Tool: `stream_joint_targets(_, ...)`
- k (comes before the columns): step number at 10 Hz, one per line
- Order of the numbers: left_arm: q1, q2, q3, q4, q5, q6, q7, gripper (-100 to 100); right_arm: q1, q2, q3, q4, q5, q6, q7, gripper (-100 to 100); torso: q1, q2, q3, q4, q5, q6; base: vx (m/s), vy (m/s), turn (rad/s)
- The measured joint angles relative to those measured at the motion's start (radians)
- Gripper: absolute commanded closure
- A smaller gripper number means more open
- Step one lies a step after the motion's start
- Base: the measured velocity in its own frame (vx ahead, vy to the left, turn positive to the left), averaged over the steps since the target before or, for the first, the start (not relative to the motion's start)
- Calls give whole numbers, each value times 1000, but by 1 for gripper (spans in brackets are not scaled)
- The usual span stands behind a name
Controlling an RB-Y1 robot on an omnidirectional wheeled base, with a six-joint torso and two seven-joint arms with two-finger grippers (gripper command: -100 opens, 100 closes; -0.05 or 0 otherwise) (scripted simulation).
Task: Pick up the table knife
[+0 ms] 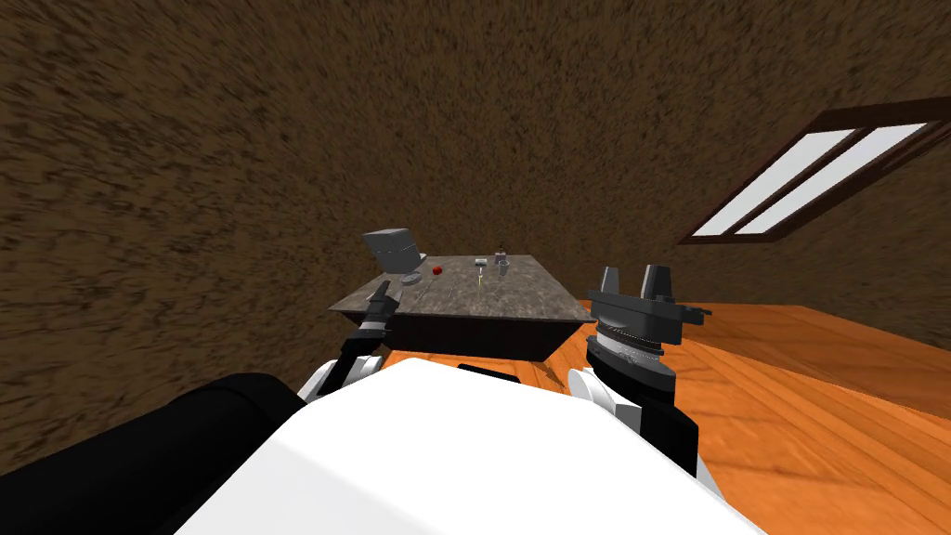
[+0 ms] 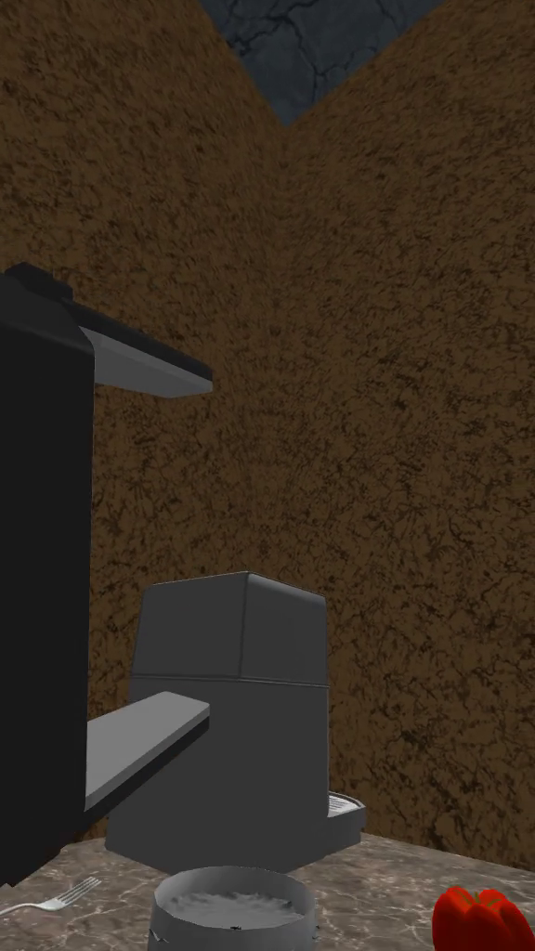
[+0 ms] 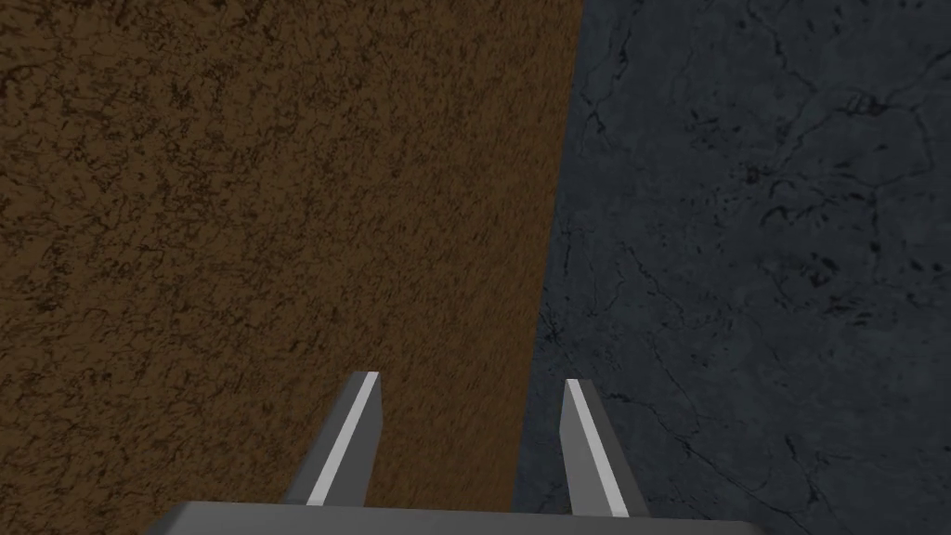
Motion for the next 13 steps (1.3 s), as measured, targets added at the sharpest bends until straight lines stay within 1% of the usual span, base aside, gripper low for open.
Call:
stream_joint_targets(1, 39, 1, 12, 11, -5, 21, 9, -100, 0, 0, 0, 0, 0, 0, 0, 0, 0, 0, 0, 0, 0, 0, -9, -29, -89)
stream_joint_targets(2, 50, 8, 21, 31, -5, 25, 15, -100, 0, 0, 0, 0, 0, 0, 0, 0, 0, 0, 0, 0, 0, -1, -9, -31, -216)
stream_joint_targets(3, 53, 30, 40, 52, -3, 49, 25, -100, 0, 0, 0, 0, 0, 0, 0, 0, 1, 0, 0, 0, 0, 0, -7, -39, -360)
stream_joint_targets(4, 97, 43, 60, 56, -2, 72, 39, -100, 0, 0, 0, 0, 0, 0, 0, 0, 0, 0, 0, 0, 0, 0, -4, -26, -151)
stream_joint_targets(5, 102, 52, 68, 91, -3, 70, 46, -100, 0, 0, 0, 0, 0, 0, 0, 0, 1, 0, 0, 0, 0, -1, -5, -33, -279)
stream_joint_targets(6, 115, 65, 80, 114, -7, 83, 50, -100, 0, 0, 0, 0, 0, 0, 0, 0, 1, 0, 0, 0, 0, 0, -2, -46, -434)
stream_joint_targets(7, 134, 85, 96, 138, -11, 111, 58, -100, 0, 0, 0, 0, 0, 0, 0, 0, 0, 0, 0, 0, 0, 0, 2, -23, -134)
stream_joint_targets(8, 161, 91, 106, 133, -11, 128, 65, -100, 0, 0, 0, 0, 0, 0, 0, 0, 1, 0, 0, 0, 0, -1, 6, -28, -252)
stream_joint_targets(9, 174, 102, 112, 165, -19, 136, 67, -100, 0, 0, 0, 0, 0, 0, 0, 0, 1, 0, 0, 0, 0, 0, 11, -37, -394)
stream_joint_targets(10, 207, 120, 128, 194, -24, 146, 74, -100, 0, 0, 0, 0, 0, 0, 0, 0, 1, -1, 0, 0, 0, 0, 10, -47, -437)
stream_joint_targets(11, 229, 134, 136, 225, -37, 166, 75, -100, 0, 0, 0, 0, 0, 0, 0, 0, 0, -1, 0, 0, 0, 0, 9, -33, -266)
stream_joint_targets(12, 252, 145, 144, 230, -39, 181, 79, -100, 0, 0, 0, 0, 0, 0, 0, 0, 1, -1, 0, 0, 0, -1, 13, -30, -375)
stream_joint_targets(13, 272, 156, 151, 254, -48, 190, 80, -100, 0, 0, 0, 0, 0, 0, 0, 0, 1, -1, 0, 0, 0, 0, 21, -33, -448)
